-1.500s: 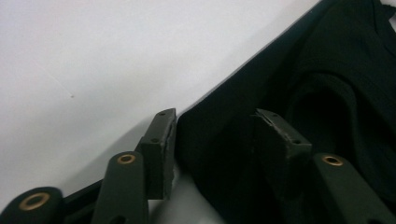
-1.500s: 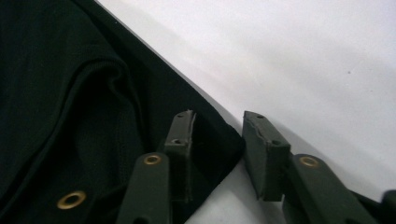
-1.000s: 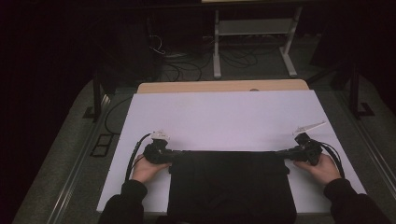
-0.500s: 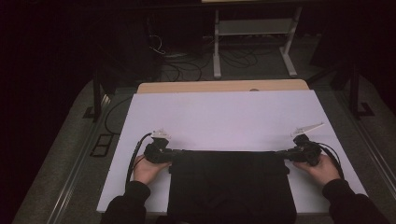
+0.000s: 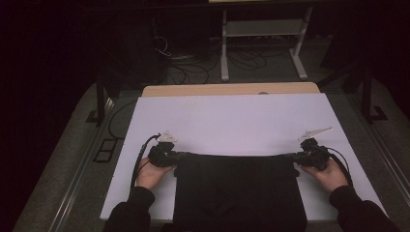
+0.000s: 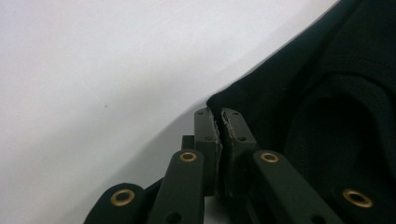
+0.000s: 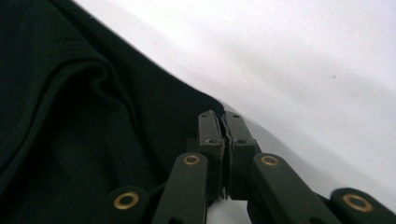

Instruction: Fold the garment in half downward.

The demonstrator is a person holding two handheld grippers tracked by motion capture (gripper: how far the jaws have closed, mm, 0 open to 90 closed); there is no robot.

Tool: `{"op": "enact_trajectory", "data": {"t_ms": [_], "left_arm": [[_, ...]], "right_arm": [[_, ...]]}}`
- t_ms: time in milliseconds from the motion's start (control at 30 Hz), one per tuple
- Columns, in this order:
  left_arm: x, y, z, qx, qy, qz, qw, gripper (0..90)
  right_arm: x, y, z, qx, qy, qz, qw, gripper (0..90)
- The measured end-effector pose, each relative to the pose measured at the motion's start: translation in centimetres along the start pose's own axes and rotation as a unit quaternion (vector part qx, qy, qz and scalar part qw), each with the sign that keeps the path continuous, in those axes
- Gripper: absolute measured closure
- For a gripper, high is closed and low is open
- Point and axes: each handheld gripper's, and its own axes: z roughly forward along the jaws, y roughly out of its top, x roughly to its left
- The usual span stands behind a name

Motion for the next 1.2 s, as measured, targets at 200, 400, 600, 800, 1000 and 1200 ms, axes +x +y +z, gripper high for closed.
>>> {"op": "enact_trajectory", "data": {"t_ms": [200,400,600,800,1000,1200], "left_arm": [[0.1,0.4,-0.5,-0.005,0.016,0.012,0.9998,84.7],[0.2,1.1,-0.4,0.006,0.030,0.025,0.9992,84.8],[0.8,1.5,-0.3,0.011,0.032,0.024,0.9992,84.8],[1.1,2.3,-0.7,0.006,0.029,0.022,0.9993,84.7],[1.5,2.7,-0.7,0.010,0.028,0.019,0.9994,84.7],[2.0,3.7,-1.0,0.015,0.027,0.020,0.9993,84.6]], "right_arm": [[-0.1,0.3,0.0,0.003,-0.014,0.013,0.9998,86.1],[-0.2,1.0,0.0,-0.004,-0.017,0.007,0.9998,86.0],[-0.5,1.7,0.1,-0.006,-0.014,0.006,0.9999,86.0],[-0.8,2.7,0.5,0.001,-0.013,0.000,0.9999,86.0],[-1.0,3.6,0.6,0.002,-0.011,-0.001,0.9999,85.9],[-1.3,4.2,0.2,-0.003,-0.009,0.002,1.0000,85.8]]}}
